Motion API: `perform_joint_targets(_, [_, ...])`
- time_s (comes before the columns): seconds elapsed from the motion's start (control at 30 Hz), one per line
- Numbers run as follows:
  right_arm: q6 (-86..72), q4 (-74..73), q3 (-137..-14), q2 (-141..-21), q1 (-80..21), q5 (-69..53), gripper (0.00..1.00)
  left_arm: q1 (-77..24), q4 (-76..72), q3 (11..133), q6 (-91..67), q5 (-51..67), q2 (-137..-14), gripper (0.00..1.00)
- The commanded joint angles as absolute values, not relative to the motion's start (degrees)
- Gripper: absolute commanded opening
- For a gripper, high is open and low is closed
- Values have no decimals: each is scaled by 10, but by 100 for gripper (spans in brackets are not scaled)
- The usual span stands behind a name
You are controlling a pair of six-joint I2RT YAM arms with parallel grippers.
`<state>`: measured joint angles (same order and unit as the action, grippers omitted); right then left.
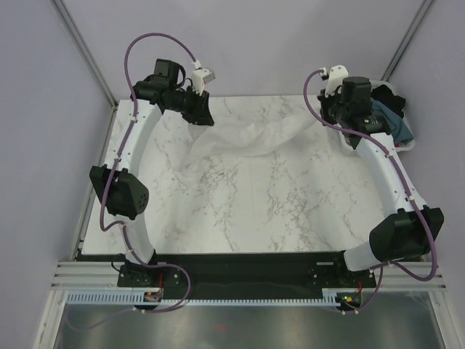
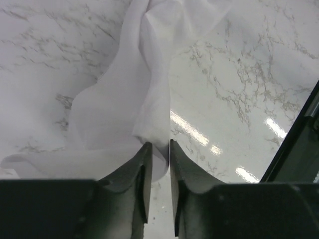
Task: Fold and stack the t-shirts
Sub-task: Flatten the tshirt out
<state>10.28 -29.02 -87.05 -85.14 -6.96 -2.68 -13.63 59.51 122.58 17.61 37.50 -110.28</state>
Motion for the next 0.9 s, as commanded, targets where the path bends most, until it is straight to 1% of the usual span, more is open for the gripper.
perform_joint_targets(0.0, [90, -281, -838, -848, -69, -46, 0, -134, 617, 1135, 193, 380, -1106, 32])
perform_joint_targets(0.03, [89, -282, -831, -846, -69, -53, 0, -134, 621, 1118, 190, 388, -1108, 41])
perform_joint_targets(0.07, [89, -283, -818, -846, -69, -57, 0, -135, 624, 1101, 188, 394, -1111, 45])
perform_joint_targets(0.13, [88, -286, -810, -846, -69, -64, 0, -134, 628, 1069, 189, 399, -1118, 50])
perform_joint_targets(0.2, [86, -288, -804, -846, -69, -66, 0, -134, 614, 1050, 180, 375, -1117, 51])
perform_joint_targets(0.3, [87, -289, -799, -844, -69, -68, 0, -134, 580, 1021, 175, 318, -1102, 52])
perform_joint_targets(0.47, [86, -285, -791, -850, -69, -70, 0, -134, 562, 988, 192, 282, -1113, 50])
perform_joint_targets(0.73, [85, -285, -802, -860, -69, -71, 0, -134, 522, 994, 192, 265, -1163, 50])
perform_joint_targets(0.87, [86, -286, -801, -859, -69, -69, 0, -134, 519, 1028, 190, 270, -1199, 50])
